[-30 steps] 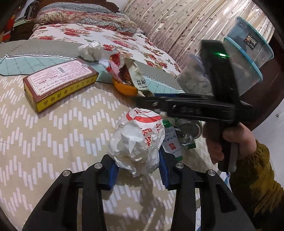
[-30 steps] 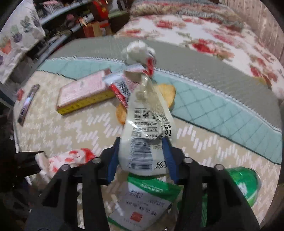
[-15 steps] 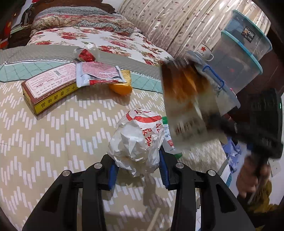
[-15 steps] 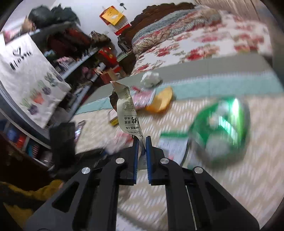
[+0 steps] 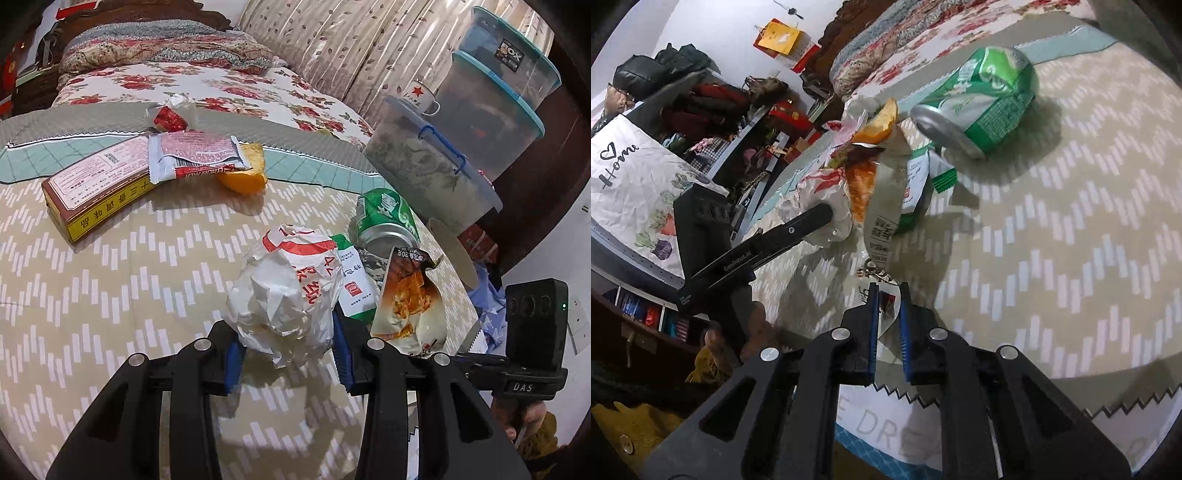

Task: Collect trash
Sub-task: 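Grasp the snack wrapper with the right gripper while the left holds the bag, then drop the bag and wrapper into the wastebasket, opening both grippers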

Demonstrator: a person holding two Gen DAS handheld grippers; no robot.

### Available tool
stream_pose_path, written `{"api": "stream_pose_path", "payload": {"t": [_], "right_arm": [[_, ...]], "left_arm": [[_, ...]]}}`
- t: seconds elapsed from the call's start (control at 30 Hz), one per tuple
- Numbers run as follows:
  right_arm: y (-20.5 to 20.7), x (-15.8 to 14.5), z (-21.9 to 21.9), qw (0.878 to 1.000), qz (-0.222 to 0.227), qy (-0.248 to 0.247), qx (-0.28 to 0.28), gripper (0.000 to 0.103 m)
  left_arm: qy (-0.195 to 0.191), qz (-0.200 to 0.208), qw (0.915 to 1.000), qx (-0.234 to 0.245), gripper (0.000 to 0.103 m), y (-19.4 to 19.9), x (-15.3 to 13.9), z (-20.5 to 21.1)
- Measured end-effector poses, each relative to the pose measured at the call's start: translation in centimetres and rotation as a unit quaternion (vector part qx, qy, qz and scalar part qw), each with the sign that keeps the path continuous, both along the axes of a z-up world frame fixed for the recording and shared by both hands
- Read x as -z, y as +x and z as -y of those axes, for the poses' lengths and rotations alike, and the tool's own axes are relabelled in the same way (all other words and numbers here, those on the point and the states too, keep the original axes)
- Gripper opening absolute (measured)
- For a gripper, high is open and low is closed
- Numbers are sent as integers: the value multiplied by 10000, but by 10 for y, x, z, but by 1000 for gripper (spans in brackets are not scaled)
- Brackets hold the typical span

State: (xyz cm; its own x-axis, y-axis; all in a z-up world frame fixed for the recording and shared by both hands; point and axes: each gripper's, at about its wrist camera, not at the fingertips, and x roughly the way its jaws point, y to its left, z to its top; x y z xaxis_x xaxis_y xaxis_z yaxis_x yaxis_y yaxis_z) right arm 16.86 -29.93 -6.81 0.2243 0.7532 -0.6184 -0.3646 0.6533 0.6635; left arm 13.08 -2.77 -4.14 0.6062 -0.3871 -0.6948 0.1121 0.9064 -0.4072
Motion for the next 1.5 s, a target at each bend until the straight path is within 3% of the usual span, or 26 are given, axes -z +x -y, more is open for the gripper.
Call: {"api": "stream_pose_path", "payload": {"t": [0.27, 0.53, 0.6, 0.9, 1.1, 1.27, 1.3, 1.37, 1.4, 1.43, 1.5], "right_arm": [[9, 17, -9, 9994, -320, 116, -60, 20], [7, 13, -8, 9994, -161, 286, -98, 49], [6, 11, -9, 9996, -98, 265, -89, 51], [6, 10, -9, 9995, -95, 301, -70, 52], [8, 8, -5, 9982, -184, 567, -46, 59], [12, 6, -11, 9988, -124, 466, 89, 59], [14, 6, -11, 9988, -104, 469, 117, 59], [17, 7, -14, 9987, -91, 465, 169, 45], [20, 15, -17, 9984, -262, 476, 167, 24], [22, 19, -16, 9977, -373, 531, 182, 13], [22, 23, -14, 9963, -442, 709, 196, 11]], "left_arm": [[-86, -50, 9999, -18, 39, 0, 2, -3], [-94, -80, 9999, -29, 39, 1, 3, -2], [-92, -85, 9999, -28, 39, 1, 3, -3], [-101, -91, 9999, -24, 39, 1, 3, -3], [-105, -91, 9999, -22, 39, 1, 3, -2], [-105, -86, 9999, -3, 39, 1, 4, -2], [-96, -81, 9999, 9, 39, 0, 4, -1], [-70, -57, 10000, 35, 39, 0, 3, 1], [-59, -40, 10000, 67, 39, -1, 3, 2], [-38, -16, 9999, 91, 38, -1, 2, 4], [-15, 4, 9999, 124, 37, -3, 1, 5]]}}
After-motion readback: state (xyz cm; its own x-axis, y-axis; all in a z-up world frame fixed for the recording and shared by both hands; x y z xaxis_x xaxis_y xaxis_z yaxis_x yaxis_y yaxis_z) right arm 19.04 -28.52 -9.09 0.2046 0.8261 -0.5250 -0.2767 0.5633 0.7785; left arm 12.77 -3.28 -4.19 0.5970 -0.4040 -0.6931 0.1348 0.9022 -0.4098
